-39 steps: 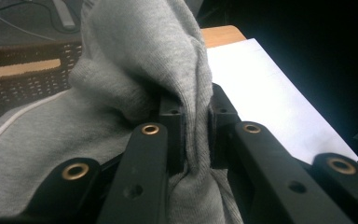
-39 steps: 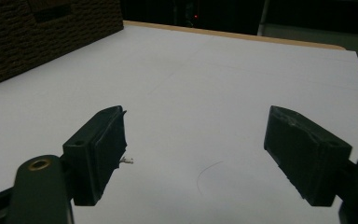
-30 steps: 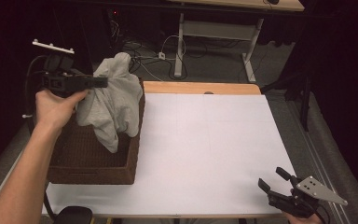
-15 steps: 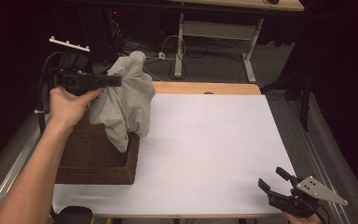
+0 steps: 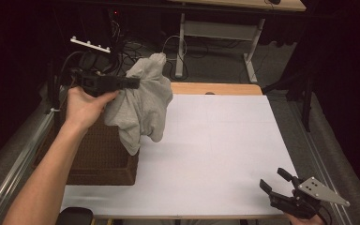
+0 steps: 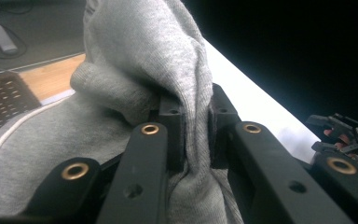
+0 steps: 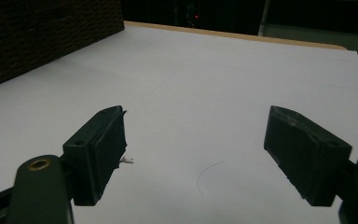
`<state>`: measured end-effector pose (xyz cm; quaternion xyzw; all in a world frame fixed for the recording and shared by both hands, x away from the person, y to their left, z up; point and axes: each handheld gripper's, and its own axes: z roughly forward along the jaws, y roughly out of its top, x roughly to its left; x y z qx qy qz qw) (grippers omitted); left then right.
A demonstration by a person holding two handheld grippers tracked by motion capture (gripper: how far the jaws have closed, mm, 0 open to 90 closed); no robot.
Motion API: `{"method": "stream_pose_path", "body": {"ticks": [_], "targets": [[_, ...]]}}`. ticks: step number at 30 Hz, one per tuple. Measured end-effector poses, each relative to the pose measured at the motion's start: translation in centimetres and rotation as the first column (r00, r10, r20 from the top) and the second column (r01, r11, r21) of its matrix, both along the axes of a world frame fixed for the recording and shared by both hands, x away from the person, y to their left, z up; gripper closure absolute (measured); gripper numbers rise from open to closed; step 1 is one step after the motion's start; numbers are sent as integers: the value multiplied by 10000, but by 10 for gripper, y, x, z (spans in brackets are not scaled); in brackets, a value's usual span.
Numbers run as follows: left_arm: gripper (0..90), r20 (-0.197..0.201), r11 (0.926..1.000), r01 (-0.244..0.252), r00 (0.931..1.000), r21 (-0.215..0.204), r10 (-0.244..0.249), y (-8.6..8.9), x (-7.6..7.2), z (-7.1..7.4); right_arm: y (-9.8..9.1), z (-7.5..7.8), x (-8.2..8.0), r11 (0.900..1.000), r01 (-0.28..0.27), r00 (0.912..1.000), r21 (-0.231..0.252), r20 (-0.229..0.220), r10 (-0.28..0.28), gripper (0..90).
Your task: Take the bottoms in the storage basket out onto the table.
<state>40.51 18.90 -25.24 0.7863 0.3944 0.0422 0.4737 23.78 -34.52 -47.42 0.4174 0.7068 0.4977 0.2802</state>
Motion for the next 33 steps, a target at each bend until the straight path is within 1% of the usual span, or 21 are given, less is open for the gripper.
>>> {"method": "stream_pose_path", "body": {"ticks": [1, 5, 6, 7, 13, 20, 23, 28, 33], "targets": [[789, 0, 10000, 0, 10000, 0, 0, 0, 0, 0, 0, 0, 0, 10000, 0, 10000, 0, 0, 0, 215], [789, 70, 9998, 169, 9998, 52, -169, -9, 0, 1, 0, 0, 0, 10000, 5, 10000, 6, -3, -5, 215], [789, 156, 9996, 276, 9995, 84, -277, -14, -1, 1, 0, 0, 0, 10000, -3, 10000, -14, 9, 3, 215], [789, 156, 9996, 276, 9995, 84, -277, -14, -1, 1, 0, 0, 0, 10000, -3, 10000, -14, 9, 3, 215], [788, 219, 9976, 672, 9975, 152, -675, -32, -2, 1, 0, 0, 0, 10000, -2, 10000, -10, 18, 2, 215], [788, 109, 9941, 1079, 9941, 94, -1080, -52, 2, -4, 0, 0, 0, 10000, -15, 10000, -3, 33, 15, 215], [788, 87, 9937, 1121, 9937, 46, -1121, -58, 3, -7, 0, 0, 0, 10000, -19, 10000, 9, 16, 19, 215], [787, 99, 9939, 1093, 9939, 152, -1094, -68, 7, -13, -1, 0, 0, 10000, -36, 10000, -4, 9, 36, 215], [786, 46, 9918, 1265, 9919, 179, -1266, -79, 8, -18, 0, 0, 0, 10000, -24, 10000, 9, 1, 24, 215]]}}
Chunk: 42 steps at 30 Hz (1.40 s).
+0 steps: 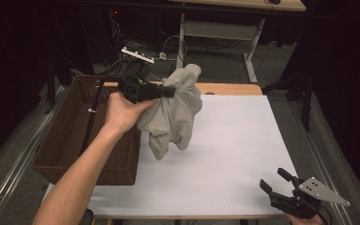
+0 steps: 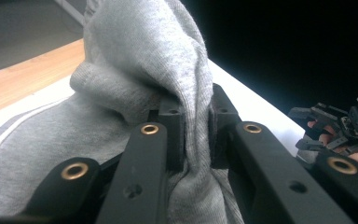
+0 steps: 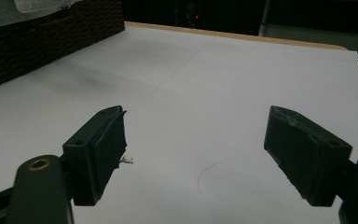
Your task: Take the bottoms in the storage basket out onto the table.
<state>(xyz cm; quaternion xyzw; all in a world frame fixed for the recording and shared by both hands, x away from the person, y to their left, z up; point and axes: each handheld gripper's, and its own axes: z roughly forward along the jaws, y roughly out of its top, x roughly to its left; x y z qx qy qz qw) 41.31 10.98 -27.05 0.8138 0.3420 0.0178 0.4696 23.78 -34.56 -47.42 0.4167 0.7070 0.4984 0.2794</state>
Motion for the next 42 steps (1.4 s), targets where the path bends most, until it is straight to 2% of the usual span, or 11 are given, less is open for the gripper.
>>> {"method": "stream_pose_path", "body": {"ticks": [19, 25, 39, 42], "targets": [[785, -176, 9992, 225, 9996, 325, -219, -27, 10, -20, 0, 0, 0, 10000, 8, 10000, 2, -1, -8, 214], [783, -89, 9987, 146, 9999, 480, -142, -37, 13, -29, 0, 0, 0, 10000, -10, 10000, 7, 11, 10, 214], [783, -283, 9966, 50, 9996, 826, -26, -58, 25, -54, -1, 0, -1, 10000, -38, 10000, 31, -2, 38, 214], [783, -381, 9970, -32, 9993, 774, 62, -61, 29, -59, -1, 0, -1, 10000, -42, 10000, 26, -3, 42, 214]]}}
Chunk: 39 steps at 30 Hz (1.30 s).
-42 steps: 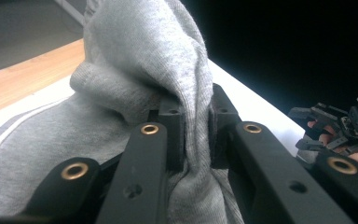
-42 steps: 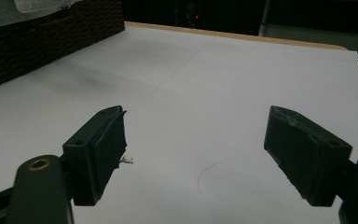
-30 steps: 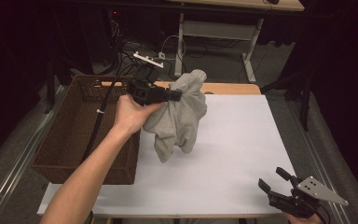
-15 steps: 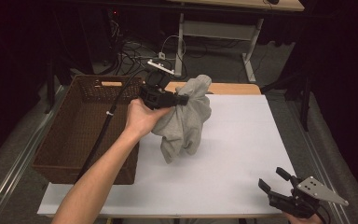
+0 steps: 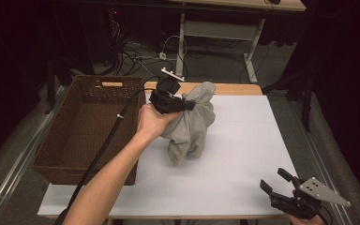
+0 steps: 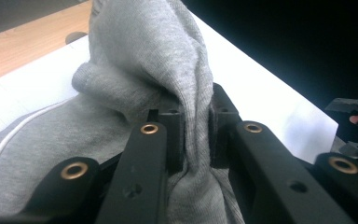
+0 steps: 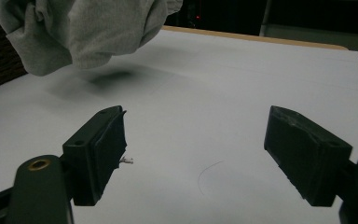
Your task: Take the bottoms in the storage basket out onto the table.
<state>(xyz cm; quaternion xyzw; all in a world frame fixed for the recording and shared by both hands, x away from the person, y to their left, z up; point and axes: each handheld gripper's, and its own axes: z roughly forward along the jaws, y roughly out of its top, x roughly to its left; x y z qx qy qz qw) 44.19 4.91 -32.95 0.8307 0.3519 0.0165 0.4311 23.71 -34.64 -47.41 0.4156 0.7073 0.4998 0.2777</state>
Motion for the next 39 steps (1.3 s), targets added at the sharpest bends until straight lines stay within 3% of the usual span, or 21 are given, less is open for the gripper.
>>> {"method": "stream_pose_path", "body": {"ticks": [4, 11, 17, 22, 25, 39], "targets": [[783, -213, 9999, -127, 9997, -113, 124, -2, 5, -7, 0, 0, 0, 10000, -6, 10000, 6, -13, 7, 214], [782, -240, 9997, -205, 9995, 120, 208, -10, 9, -20, 0, 0, 0, 10000, -5, 10000, 6, -19, 5, 214], [780, -637, 9984, -572, 9963, 30, 573, -11, 17, -35, 0, 0, 0, 10000, -26, 10000, 8, -26, 26, 214], [774, -655, 9969, -717, 9951, 316, 736, -14, 22, -46, 0, 0, 1, 10000, -32, 10000, 6, -55, 32, 214], [774, -933, 9931, -854, 9913, 802, 928, -18, 24, -55, 0, 0, 0, 10000, -46, 10000, 6, -54, 46, 214], [752, -1085, 9846, -959, 9877, 1464, 1124, -25, 28, -78, 0, 0, 1, 9999, -99, 9999, -16, -73, 99, 214]]}}
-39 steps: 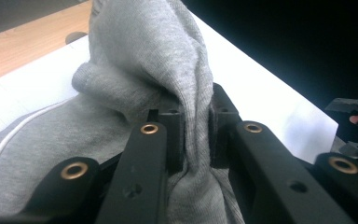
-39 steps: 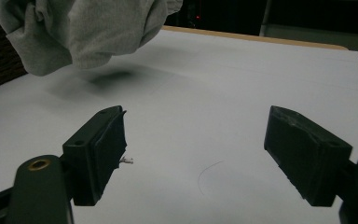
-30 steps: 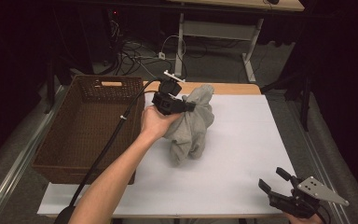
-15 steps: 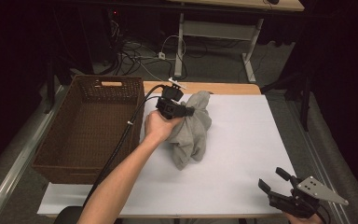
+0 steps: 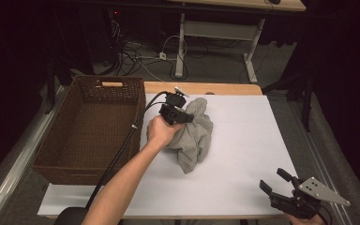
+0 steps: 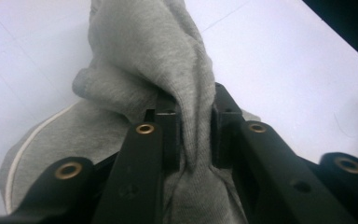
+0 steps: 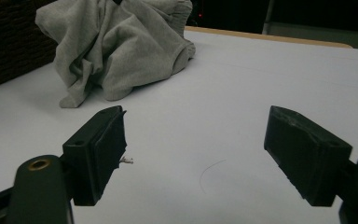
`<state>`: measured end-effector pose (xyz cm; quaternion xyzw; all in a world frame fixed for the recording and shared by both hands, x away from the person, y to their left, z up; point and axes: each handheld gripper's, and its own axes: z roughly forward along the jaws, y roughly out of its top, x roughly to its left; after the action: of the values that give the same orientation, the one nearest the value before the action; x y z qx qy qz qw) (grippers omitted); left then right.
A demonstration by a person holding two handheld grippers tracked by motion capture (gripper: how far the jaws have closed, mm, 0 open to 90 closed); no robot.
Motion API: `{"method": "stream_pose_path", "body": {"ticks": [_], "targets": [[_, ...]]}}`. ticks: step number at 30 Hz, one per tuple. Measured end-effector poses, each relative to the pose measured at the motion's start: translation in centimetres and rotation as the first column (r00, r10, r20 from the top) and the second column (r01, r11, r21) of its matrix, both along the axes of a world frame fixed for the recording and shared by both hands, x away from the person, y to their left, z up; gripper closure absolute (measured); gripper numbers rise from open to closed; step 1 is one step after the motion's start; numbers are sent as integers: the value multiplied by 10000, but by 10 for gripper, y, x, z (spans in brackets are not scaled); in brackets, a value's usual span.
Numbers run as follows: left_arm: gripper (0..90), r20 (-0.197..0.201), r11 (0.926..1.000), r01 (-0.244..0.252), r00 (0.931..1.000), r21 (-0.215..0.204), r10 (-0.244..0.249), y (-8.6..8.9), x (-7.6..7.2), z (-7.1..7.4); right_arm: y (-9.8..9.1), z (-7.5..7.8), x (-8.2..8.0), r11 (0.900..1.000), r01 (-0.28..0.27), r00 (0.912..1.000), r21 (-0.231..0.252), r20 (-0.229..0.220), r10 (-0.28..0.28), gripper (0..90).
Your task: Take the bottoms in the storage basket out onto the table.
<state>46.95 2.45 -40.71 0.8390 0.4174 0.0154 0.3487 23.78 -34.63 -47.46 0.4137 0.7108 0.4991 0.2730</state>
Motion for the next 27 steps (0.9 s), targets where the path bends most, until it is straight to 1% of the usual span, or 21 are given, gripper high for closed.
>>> {"method": "stream_pose_path", "body": {"ticks": [2, 4, 7, 11, 14, 16, 19, 21, 23, 24, 25, 26, 27], "targets": [[751, -91, 9999, 51, 9999, 110, -50, -1, 0, -3, 0, 0, 0, 10000, 7, 10000, 35, -11, -7, 214], [750, -153, 9999, 75, 9999, 133, -72, -2, 0, -7, 0, 0, 0, 10000, 6, 10000, 37, -20, -6, 214], [745, -155, 9998, 65, 9999, 181, -62, -4, 0, -9, 0, 0, 0, 10000, -1, 10000, 27, -10, 1, 214], [743, -136, 9987, 111, 9999, 493, -104, -7, 0, -15, 0, 0, 0, 10000, 3, 10000, 33, -20, -3, 214], [743, -273, 9966, 174, 9995, 803, -153, -10, 1, -22, 0, 0, 0, 10000, -10, 10000, 9, -18, 10, 214], [742, -349, 9955, 212, 9992, 918, -180, -12, 2, -26, 0, 0, 0, 10000, -5, 10000, 13, -9, 5, 214], [729, -425, 9948, 227, 9989, 994, -185, -13, 3, -30, 0, 0, 0, 10000, -9, 10000, 25, -23, 9, 215], [723, -434, 9958, 202, 9989, 898, -163, -13, 4, -30, 0, 0, 0, 10000, -9, 10000, 27, -22, 9, 215], [685, -411, 9964, 212, 9990, 826, -178, -12, 4, -29, 0, 0, 0, 10000, -7, 10000, 34, -29, 7, 214], [607, -413, 9967, 187, 9990, 786, -155, -11, 4, -27, 0, 0, 0, 10000, -8, 10000, 38, -30, 8, 215], [566, -413, 9967, 187, 9990, 786, -155, -11, 4, -27, 0, 0, 0, 10000, -8, 10000, 38, -30, 8, 215], [566, -410, 9971, 152, 9991, 743, -121, -10, 4, -25, 0, 0, 0, 10000, -11, 10000, 33, -32, 11, 215], [539, -399, 9973, 132, 9992, 726, -103, -10, 3, -24, 0, 0, 0, 10000, -17, 10000, 22, -29, 18, 214]]}}
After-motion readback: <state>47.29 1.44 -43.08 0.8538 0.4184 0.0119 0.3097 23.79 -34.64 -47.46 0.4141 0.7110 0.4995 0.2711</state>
